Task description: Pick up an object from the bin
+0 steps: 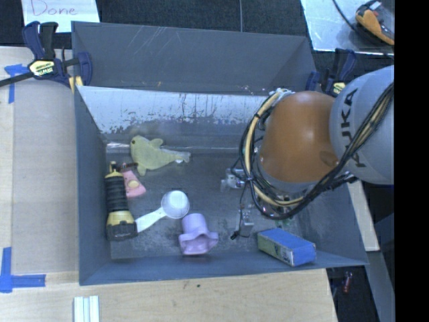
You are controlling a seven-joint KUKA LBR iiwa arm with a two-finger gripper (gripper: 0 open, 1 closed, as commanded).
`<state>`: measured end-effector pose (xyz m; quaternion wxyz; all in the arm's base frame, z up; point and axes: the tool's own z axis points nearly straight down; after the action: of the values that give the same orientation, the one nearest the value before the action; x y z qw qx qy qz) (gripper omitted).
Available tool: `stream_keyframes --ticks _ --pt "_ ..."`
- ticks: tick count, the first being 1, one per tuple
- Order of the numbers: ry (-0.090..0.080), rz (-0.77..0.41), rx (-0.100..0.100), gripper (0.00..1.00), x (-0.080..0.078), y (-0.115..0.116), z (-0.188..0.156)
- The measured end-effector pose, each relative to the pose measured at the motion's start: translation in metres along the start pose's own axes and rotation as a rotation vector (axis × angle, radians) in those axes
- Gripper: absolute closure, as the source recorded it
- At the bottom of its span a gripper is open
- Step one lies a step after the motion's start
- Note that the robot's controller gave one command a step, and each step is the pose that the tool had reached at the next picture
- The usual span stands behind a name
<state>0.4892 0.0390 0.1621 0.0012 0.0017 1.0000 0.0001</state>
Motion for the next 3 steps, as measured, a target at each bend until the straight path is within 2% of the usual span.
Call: stream_keyframes --ticks 1,2,3 --pt "0.000 0.000 0.000 0.00 0.000 0.000 0.000" --pt "0.004 -0.167 0.002 0.00 -0.013 -0.051 0.067" --pt "0.000 -0.029 0.000 1.00 0.007 0.016 0.037"
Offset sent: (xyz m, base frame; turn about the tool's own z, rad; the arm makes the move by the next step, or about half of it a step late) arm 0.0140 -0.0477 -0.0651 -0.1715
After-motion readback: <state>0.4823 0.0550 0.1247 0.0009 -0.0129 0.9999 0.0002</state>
